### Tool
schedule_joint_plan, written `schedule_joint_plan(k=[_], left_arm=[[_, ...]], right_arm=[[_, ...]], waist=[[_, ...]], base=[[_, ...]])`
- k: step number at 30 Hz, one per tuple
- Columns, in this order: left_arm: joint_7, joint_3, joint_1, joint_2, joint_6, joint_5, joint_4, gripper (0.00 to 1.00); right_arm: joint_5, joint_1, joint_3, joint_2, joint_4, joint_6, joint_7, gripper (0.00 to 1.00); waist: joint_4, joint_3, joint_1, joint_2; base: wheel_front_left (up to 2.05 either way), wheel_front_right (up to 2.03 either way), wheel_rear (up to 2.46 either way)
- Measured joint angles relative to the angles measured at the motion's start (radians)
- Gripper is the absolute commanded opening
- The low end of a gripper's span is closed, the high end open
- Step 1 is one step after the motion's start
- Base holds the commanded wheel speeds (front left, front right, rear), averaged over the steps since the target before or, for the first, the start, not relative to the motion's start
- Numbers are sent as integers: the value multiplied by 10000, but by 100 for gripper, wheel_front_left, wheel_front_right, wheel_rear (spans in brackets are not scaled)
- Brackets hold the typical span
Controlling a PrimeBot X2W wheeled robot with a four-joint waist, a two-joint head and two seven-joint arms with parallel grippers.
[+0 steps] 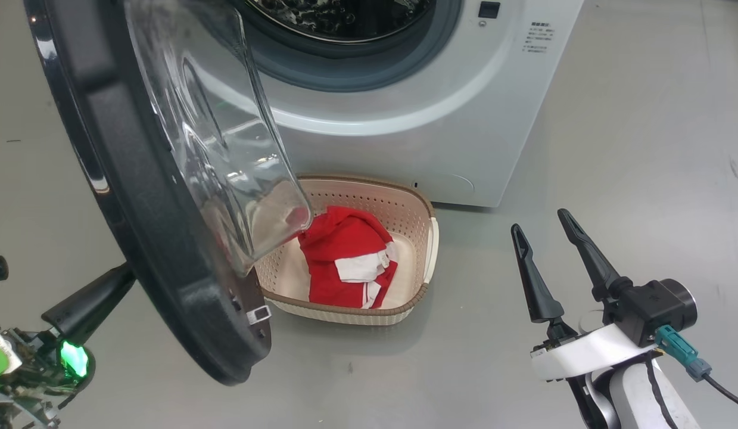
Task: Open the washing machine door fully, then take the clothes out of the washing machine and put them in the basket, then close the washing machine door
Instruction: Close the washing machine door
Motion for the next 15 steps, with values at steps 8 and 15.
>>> schedule_joint_plan(k=[8,15], left_arm=[[192,-230,-2,-33,0,8,-688,0],[192,-224,-11,-17,-2,23,-1032,0]], right_arm=[[96,-199,71,61,-178,-4,0,100],[207,-324,182,79,-238,-86,0,100]], waist=[[-686,330,0,0],[-1360,677,0,0]], base=[[0,0,0],[0,0,0]])
